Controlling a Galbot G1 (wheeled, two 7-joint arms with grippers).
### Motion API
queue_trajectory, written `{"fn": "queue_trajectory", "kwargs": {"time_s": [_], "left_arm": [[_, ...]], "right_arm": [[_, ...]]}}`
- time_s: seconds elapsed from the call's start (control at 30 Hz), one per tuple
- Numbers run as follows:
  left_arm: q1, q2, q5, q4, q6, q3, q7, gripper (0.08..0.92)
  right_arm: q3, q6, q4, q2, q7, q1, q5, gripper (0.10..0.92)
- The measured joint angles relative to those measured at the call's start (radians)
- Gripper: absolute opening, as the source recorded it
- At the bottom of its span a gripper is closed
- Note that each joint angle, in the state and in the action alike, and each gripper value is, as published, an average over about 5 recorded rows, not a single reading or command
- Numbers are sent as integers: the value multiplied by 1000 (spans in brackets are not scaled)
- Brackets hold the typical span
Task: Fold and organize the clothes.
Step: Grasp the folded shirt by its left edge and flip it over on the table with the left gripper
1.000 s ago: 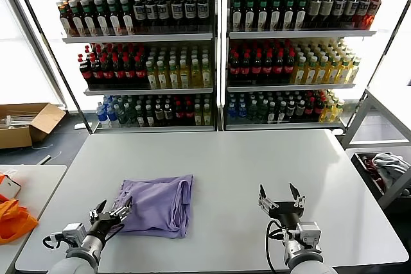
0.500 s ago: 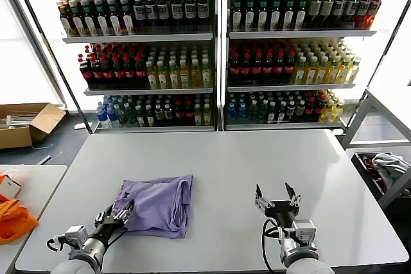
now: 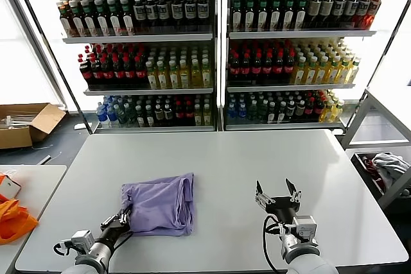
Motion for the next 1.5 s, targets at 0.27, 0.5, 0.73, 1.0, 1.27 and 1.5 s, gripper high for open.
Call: {"fn": "queue_trajectory", "kwargs": {"time_s": [0.27,0.5,0.73,1.0,1.27,1.5], "left_arm": [[-3,7,14,-20,-30,-51,-11,114],[-8,73,-15,-25,-37,-152,-12,114],[-6,175,-20,-3,-52,-275,11,114],[-15,258,11,-26,-53,-329,39,114],[-54,272,66,-142,-28,-203,49,114],[-135,196,129,-173,6,118,20,114]], "right_arm": [[7,-1,6,-8,4,-2,-1,823],[11,-3,12,0,9,2,-2,823],[20,-3,20,4,11,-6,-2,823],[37,5,25,12,15,-25,-6,823],[58,2,40,32,17,-61,-35,823],[65,0,45,64,19,-104,-92,823]]}}
